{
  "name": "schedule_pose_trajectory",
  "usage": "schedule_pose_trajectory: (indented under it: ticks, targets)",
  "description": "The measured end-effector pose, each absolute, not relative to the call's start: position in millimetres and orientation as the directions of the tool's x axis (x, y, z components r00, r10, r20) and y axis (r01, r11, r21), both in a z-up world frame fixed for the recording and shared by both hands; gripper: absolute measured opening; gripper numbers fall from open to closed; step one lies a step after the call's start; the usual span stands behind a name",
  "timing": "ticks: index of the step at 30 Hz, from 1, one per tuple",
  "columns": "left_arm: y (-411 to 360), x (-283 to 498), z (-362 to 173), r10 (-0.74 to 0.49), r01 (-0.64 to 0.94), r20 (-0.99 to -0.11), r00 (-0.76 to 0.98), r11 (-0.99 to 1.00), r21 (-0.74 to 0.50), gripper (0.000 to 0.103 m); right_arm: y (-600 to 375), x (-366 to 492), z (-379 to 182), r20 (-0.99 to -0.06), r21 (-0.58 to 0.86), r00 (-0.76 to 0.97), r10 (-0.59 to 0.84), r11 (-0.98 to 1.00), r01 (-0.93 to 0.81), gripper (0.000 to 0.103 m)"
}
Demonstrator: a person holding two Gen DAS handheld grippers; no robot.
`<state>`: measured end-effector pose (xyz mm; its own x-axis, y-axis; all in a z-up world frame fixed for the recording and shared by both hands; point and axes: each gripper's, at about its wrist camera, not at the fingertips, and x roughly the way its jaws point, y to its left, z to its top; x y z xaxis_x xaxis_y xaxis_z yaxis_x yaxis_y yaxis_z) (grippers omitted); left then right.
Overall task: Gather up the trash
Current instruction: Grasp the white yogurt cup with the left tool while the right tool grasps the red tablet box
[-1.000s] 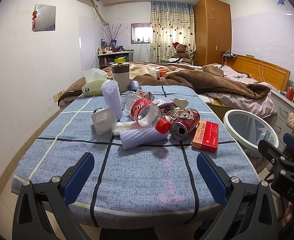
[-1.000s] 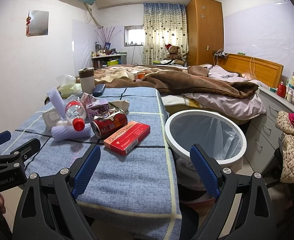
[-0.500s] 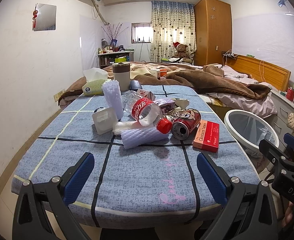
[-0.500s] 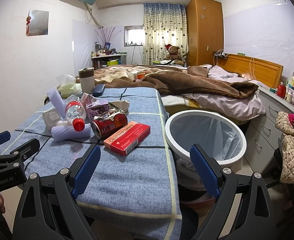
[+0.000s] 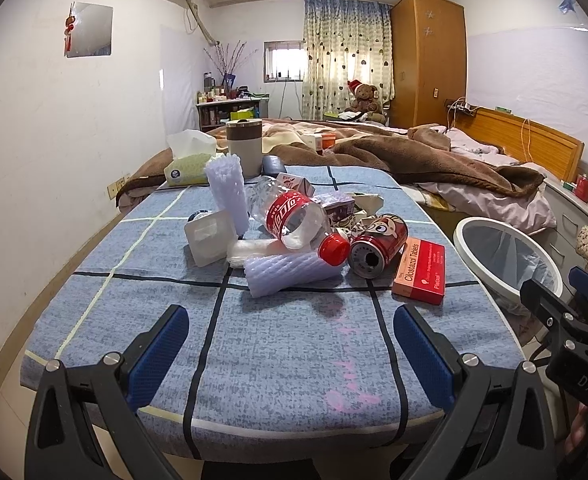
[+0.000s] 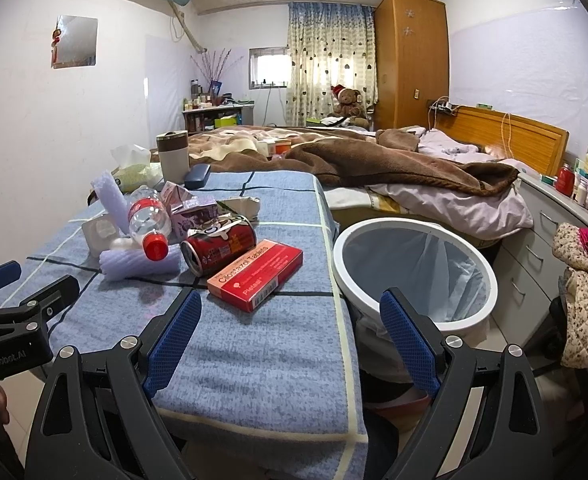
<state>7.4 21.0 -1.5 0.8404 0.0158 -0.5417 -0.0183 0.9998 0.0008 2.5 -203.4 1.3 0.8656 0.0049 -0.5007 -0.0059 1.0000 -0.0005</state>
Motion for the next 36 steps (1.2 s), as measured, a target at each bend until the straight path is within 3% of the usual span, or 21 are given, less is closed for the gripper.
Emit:
schedule_pose_trajectory:
  ticks: [26,36]
  targets:
    - [120,95,-26,0.004,-0.067,-0.631,0.776,0.995,-0.076,0.103,-184,96,-37,-0.653,0.048,0.757,0.02,0.999,0.014,0.092]
    - [145,144,-28,-0.004,-0.083,-0.654,0.756,0.991,-0.102,0.101,-178,121,-46,-0.701,0.075,0.713,0.024,0.996,0.04,0.081]
